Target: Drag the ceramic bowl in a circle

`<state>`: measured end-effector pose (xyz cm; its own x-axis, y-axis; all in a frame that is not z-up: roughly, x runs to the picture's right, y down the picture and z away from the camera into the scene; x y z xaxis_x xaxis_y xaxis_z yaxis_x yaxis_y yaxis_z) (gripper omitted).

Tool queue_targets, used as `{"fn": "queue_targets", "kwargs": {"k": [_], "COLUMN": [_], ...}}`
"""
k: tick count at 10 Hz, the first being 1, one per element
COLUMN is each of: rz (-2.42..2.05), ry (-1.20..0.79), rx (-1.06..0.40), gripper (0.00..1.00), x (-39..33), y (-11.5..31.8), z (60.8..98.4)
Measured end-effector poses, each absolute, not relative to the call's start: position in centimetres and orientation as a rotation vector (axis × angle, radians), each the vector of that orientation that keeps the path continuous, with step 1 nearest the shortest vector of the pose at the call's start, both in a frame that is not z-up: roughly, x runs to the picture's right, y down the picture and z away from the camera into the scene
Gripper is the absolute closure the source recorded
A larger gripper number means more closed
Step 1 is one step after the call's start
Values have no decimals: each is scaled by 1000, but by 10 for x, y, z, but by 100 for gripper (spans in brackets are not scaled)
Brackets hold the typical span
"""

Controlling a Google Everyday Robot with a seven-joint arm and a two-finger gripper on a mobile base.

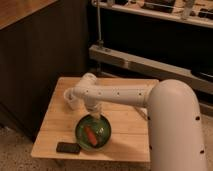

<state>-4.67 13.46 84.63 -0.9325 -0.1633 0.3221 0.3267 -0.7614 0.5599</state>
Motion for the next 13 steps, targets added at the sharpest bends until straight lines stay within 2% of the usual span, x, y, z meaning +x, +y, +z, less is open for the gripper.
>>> {"fn": "queue_targets", "kwargs": {"k": [4, 9, 13], "rz": [-2623, -2505, -2447], "ry": [-908, -902, -904], "rx": [-385, -444, -472], "gripper": [99, 99, 99], "x": [-19, 61, 118], "y": [115, 91, 108], "z": [864, 894, 888]}}
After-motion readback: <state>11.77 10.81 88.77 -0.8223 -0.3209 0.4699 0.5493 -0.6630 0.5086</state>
